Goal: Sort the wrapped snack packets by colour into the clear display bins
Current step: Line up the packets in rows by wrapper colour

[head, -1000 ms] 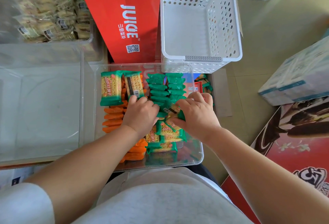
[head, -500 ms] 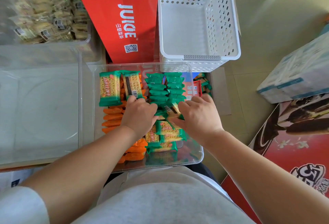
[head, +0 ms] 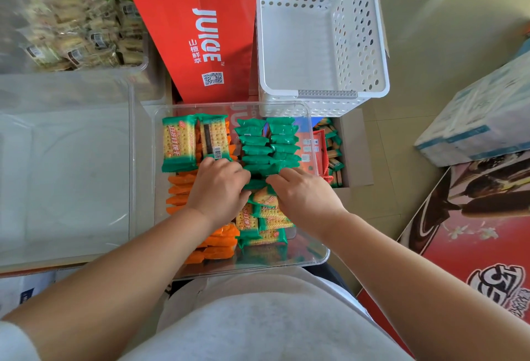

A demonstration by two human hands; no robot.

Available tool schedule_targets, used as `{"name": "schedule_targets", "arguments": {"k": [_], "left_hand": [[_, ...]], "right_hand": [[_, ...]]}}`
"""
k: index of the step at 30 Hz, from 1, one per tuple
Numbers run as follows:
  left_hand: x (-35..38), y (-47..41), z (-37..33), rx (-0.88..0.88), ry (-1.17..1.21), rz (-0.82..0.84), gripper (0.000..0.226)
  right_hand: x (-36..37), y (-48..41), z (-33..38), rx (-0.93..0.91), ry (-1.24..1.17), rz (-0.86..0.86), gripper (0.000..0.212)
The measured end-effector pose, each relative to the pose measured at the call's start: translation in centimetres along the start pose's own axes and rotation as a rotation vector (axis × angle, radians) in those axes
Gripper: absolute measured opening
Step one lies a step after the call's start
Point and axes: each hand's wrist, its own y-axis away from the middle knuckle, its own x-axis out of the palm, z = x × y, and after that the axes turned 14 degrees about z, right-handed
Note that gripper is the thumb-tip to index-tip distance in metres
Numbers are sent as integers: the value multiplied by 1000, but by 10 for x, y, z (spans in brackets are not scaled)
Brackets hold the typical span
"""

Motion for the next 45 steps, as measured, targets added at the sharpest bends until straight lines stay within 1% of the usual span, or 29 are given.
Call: {"name": "schedule_targets", "arguments": {"k": [2, 4, 5, 6, 7, 8, 9, 10, 12, 14, 19, 21, 24, 25, 28, 31, 34, 35, 38, 41, 45], "left_hand": [[-3, 12, -1, 76, -26, -66, 12], [0, 23, -6, 183, -88, -64, 15], [0, 26, -11, 239, -123, -8, 17], [1, 27, -16, 291, -149, 90, 18], [1, 27, -22, 320, -171, 236, 16], [1, 25, -26, 309, -198, 402, 17], [2, 22, -28, 279, -239, 533, 22], [2, 18, -28, 260, -270, 600, 27], [6, 12, -29, 267, -322, 626, 40], [12, 8, -31, 245, -376, 611, 49], [23, 8, -36, 136, -462, 536, 50], [21, 6, -36, 100, -448, 522, 41], [16, 5, -37, 98, -392, 482, 16], [14, 6, -36, 104, -382, 469, 12], [12, 10, -34, 90, -383, 444, 16], [16, 14, -31, 57, -348, 384, 19], [17, 15, -31, 43, -294, 322, 28], [16, 14, -32, 28, -271, 296, 28], [15, 11, -28, -16, -168, 238, 9], [9, 7, -22, -47, -118, 193, 16], [4, 4, -18, -49, -140, 166, 17]], "right_hand": [[3, -6, 3, 27, -11, 59, 22], [4, -12, 3, 50, -31, 104, 20], [2, -14, 1, 62, -39, 114, 18], [1, -15, -1, 65, -46, 118, 15], [-2, -15, -4, 59, -48, 115, 14], [-4, -15, -6, 49, -42, 113, 13], [-8, -14, -8, 41, -33, 116, 11], [-11, -12, -10, 36, -33, 120, 9], [-18, -7, -17, 38, -50, 114, 11], [-23, -2, -23, 30, -63, 83, 14], [-20, 14, -28, 25, -63, -24, 13], [-19, 18, -29, 11, -60, -71, 14], [-18, 24, -30, -15, -12, -135, 16], [-18, 26, -30, -20, -19, -135, 16], [-18, 30, -29, -33, -90, -124, 17], [-22, 34, -28, -15, -190, -153, 21], [-25, 39, -29, -2, -247, -182, 26], [-24, 41, -30, -5, -244, -186, 26], [-18, 43, -32, 10, -205, -147, 21], [-8, 44, -29, 36, -100, -116, 15], [3, 42, -18, 117, 33, -191, 15]]}}
